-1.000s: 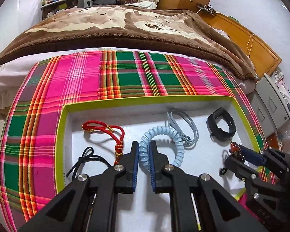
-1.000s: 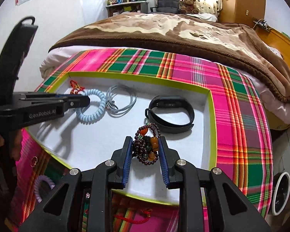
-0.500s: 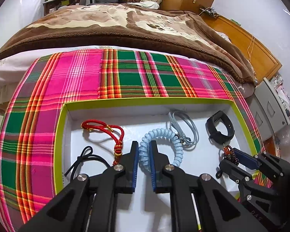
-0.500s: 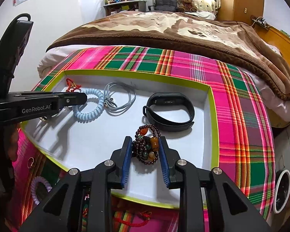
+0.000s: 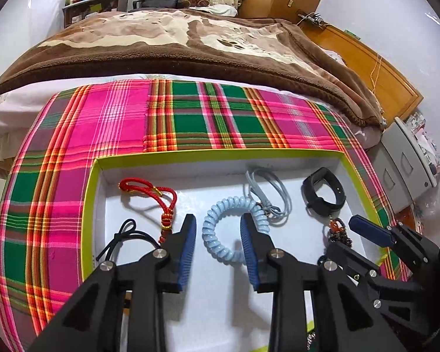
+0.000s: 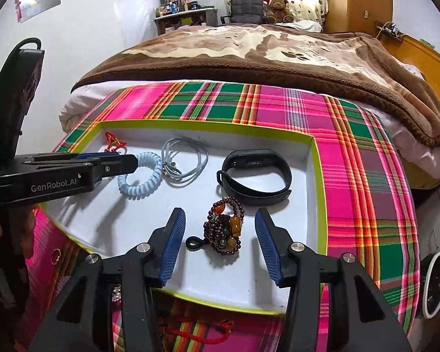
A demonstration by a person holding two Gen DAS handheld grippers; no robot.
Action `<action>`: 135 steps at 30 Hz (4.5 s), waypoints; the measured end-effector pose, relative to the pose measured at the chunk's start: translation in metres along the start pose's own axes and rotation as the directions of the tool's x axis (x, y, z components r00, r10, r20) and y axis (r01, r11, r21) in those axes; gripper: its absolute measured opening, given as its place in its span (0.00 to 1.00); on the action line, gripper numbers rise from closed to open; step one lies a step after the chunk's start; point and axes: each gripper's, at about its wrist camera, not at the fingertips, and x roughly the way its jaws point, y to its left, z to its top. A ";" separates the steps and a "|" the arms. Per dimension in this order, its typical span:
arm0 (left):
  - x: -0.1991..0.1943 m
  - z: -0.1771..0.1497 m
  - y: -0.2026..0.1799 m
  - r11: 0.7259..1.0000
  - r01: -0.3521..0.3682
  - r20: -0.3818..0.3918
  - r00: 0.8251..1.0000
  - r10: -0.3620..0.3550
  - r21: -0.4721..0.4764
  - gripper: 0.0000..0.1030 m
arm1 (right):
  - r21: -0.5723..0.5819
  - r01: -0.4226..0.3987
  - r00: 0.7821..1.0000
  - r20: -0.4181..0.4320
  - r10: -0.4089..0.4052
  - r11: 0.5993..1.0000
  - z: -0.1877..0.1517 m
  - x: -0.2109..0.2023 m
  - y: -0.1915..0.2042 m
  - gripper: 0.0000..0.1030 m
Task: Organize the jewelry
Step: 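Release the blue coil with the left tool while the right tool releases the bracelet, then withdraw both tools from the tray toward the remaining jewelry, then close the right tool on the lavender coil hair tie and lift it, then lower the left tool onto the gold ring and close it, then carry the gold ring and lavender coil over the tray with both tools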
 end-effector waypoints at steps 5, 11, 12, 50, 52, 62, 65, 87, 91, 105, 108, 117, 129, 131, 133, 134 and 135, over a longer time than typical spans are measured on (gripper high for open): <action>-0.017 -0.004 -0.004 1.000 0.018 0.026 1.000 -0.018 0.004 0.39 | 0.027 -0.014 0.999 0.035 0.013 1.000 -0.003 -0.015 -0.001 0.49; -0.049 -0.016 -0.009 0.999 0.021 0.069 0.997 -0.023 0.037 0.43 | 0.024 -0.029 0.997 0.072 0.027 0.999 -0.010 -0.036 0.006 0.49; -0.055 -0.020 -0.009 0.999 0.027 0.077 0.997 -0.029 0.035 0.43 | 0.024 -0.032 0.997 0.077 0.030 0.999 -0.013 -0.041 0.008 0.49; -0.138 -0.144 0.059 0.988 0.047 0.166 0.986 -0.023 -0.145 0.45 | -0.083 -0.120 0.990 -0.080 0.114 0.989 -0.077 -0.023 0.110 0.49; -0.137 -0.146 0.061 0.988 0.051 0.168 0.985 -0.026 -0.147 0.45 | -0.084 -0.110 0.991 -0.080 0.103 0.990 -0.076 -0.022 0.111 0.49; -0.134 -0.148 0.071 0.987 0.063 0.156 0.987 -0.039 -0.150 0.45 | -0.126 -0.041 0.998 -0.062 0.033 0.991 -0.079 -0.023 0.121 0.24; -0.133 -0.147 0.071 0.987 0.068 0.149 0.988 -0.047 -0.143 0.45 | -0.128 -0.043 0.997 -0.061 0.035 0.991 -0.080 -0.023 0.123 0.12; -0.093 -0.127 0.027 0.999 0.028 0.086 0.996 -0.031 0.040 0.45 | 0.042 -0.024 0.999 0.048 0.022 0.999 -0.086 -0.067 0.082 0.10; -0.080 -0.125 0.023 0.999 -0.010 0.048 0.999 0.008 0.049 0.45 | 0.057 -0.034 0.997 0.064 0.030 0.998 -0.087 -0.073 0.078 0.10; -0.065 -0.123 0.009 0.987 -0.104 0.041 0.994 0.100 0.122 0.45 | 0.081 -0.045 0.995 0.097 0.037 0.996 -0.088 -0.079 0.070 0.10; -0.066 -0.122 0.010 0.986 -0.114 0.046 0.993 0.110 0.121 0.32 | 0.082 -0.048 0.994 0.099 0.039 0.995 -0.089 -0.079 0.069 0.10; -0.067 -0.121 0.013 0.989 -0.108 0.048 0.993 0.104 0.100 0.22 | 0.092 -0.051 0.994 0.099 0.042 0.994 -0.088 -0.077 0.066 0.10; -0.080 -0.121 0.012 0.989 -0.116 0.078 0.991 0.109 0.092 0.22 | 0.099 -0.053 0.993 0.110 0.042 0.994 -0.088 -0.082 0.066 0.10; -0.083 -0.121 0.010 0.988 -0.120 0.085 0.990 0.112 0.094 0.22 | 0.098 -0.053 0.993 0.112 0.041 0.994 -0.088 -0.083 0.066 0.10; -0.086 -0.121 0.008 0.989 -0.116 0.090 0.990 0.108 0.095 0.22 | 0.099 -0.053 0.993 0.114 0.042 0.994 -0.089 -0.085 0.066 0.10; -0.088 -0.121 0.007 0.988 -0.121 0.094 0.989 0.112 0.097 0.22 | 0.100 -0.054 0.992 0.116 0.042 0.994 -0.089 -0.086 0.065 0.10; -0.089 -0.120 0.006 0.987 -0.123 0.099 0.989 0.113 0.100 0.22 | 0.100 -0.054 0.992 0.117 0.042 0.993 -0.089 -0.087 0.065 0.10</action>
